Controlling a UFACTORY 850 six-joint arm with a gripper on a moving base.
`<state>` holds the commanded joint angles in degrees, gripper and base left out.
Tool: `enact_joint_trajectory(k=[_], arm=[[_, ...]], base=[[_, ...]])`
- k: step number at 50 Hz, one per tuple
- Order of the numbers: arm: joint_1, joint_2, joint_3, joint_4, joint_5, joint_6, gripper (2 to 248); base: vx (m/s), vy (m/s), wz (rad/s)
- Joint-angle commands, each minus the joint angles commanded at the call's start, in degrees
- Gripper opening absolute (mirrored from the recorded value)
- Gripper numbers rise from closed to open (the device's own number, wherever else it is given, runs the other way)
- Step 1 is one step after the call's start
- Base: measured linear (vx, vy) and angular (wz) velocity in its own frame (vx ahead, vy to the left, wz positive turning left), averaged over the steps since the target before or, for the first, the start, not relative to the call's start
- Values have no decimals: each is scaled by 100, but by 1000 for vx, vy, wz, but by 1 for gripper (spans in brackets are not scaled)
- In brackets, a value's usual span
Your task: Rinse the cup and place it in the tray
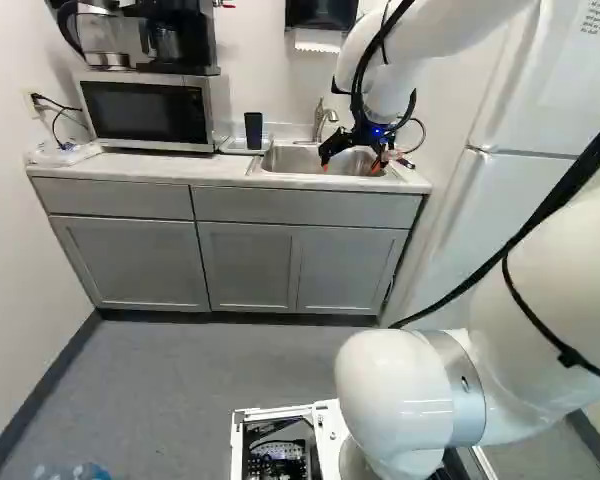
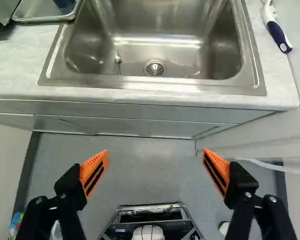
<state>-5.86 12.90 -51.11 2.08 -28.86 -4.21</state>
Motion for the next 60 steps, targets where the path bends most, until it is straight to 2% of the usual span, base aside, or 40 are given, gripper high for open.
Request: enact_joint_trajectory(k=[25, 60], arm=[[0, 0, 0, 0, 0, 0, 247], [4, 2, 30, -1, 51, 3, 247]], base=[[-96, 71, -3], [0, 0, 0]])
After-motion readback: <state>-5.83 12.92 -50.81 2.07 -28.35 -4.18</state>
